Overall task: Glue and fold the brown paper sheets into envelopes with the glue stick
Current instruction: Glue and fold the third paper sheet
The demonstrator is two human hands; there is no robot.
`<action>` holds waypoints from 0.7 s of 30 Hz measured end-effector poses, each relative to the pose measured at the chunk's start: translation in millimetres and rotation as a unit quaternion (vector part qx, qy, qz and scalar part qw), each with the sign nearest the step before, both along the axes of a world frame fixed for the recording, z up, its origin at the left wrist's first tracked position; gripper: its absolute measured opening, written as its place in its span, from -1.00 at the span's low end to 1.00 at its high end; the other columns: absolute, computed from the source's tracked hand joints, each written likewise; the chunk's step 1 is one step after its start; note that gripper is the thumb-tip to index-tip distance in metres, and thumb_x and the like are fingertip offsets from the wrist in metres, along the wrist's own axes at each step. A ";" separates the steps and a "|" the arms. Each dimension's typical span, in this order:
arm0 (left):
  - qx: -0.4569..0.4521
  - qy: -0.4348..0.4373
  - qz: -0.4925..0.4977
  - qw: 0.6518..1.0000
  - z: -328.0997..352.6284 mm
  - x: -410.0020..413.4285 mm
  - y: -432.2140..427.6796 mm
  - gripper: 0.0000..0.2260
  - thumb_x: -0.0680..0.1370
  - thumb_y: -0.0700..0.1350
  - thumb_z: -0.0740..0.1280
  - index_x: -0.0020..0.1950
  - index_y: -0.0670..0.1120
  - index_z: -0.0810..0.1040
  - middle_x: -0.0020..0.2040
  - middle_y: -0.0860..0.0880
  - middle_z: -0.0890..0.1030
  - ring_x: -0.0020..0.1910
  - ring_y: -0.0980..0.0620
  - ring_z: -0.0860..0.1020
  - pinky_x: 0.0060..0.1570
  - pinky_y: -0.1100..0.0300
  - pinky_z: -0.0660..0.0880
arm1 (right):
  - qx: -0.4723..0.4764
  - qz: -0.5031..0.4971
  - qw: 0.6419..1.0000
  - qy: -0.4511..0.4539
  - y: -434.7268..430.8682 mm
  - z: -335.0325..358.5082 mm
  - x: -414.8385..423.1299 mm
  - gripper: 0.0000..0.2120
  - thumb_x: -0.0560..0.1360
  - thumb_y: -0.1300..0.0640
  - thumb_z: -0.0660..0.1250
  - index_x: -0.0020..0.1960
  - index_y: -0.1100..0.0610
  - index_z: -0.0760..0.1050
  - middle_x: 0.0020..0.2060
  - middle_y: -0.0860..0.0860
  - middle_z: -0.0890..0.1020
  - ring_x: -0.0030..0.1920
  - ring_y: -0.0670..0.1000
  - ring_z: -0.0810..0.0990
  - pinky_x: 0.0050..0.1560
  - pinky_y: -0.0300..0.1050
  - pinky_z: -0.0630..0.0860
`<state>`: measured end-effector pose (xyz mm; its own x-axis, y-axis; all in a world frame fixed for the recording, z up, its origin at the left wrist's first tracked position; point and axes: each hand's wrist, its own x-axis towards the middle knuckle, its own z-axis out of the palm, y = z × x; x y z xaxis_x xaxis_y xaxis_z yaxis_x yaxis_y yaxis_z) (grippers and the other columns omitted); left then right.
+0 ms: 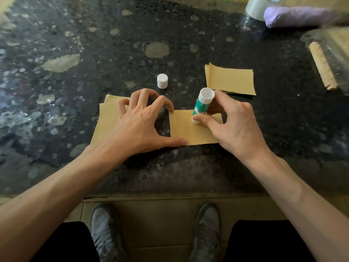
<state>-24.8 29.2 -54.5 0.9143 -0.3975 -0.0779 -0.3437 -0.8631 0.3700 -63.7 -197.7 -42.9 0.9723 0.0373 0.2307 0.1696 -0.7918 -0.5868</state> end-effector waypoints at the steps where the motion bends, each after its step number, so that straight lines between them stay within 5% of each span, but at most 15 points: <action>1: 0.000 0.001 0.000 1.000 0.2 0.0 -0.2 -0.25 0.20 0.63 0.33 0.28 0.32 0.35 0.39 0.12 0.24 0.53 0.00 0.12 0.44 -0.12 0.09 | 0.002 0.000 1.000 0.002 0.2 -0.1 0.5 -0.59 0.51 -0.09 0.53 0.25 0.10 0.56 0.08 -0.09 0.69 0.03 -0.19 0.59 0.02 -0.47 0.46; 8: 0.004 0.002 0.002 1.000 0.0 -0.1 -0.3 -0.24 0.20 0.64 0.32 0.28 0.32 0.35 0.39 0.12 0.25 0.52 0.01 0.12 0.43 -0.11 0.10 | 0.007 0.004 1.000 0.003 0.5 0.6 5.3 -0.63 0.52 -0.05 0.53 0.24 0.09 0.56 0.07 -0.12 0.67 0.06 -0.17 0.60 0.03 -0.50 0.43; 14: -0.003 0.001 0.000 1.000 0.5 -1.0 -0.8 -0.25 0.20 0.63 0.34 0.28 0.31 0.36 0.37 0.13 0.25 0.51 0.03 0.12 0.41 -0.08 0.11 | 0.007 0.000 1.000 -0.006 1.4 0.9 9.6 -0.64 0.53 -0.05 0.53 0.22 0.10 0.57 0.08 -0.07 0.70 0.07 -0.12 0.65 0.09 -0.28 0.54; 21: -0.007 -0.008 0.002 1.000 0.1 -1.2 -0.4 -0.26 0.20 0.62 0.34 0.27 0.31 0.37 0.36 0.13 0.26 0.50 0.03 0.14 0.40 -0.07 0.10 | 0.004 -0.005 1.000 -0.009 1.8 -2.0 15.4 -0.64 0.52 -0.05 0.53 0.23 0.09 0.57 0.07 -0.13 0.67 0.05 -0.22 0.57 0.01 -0.56 0.41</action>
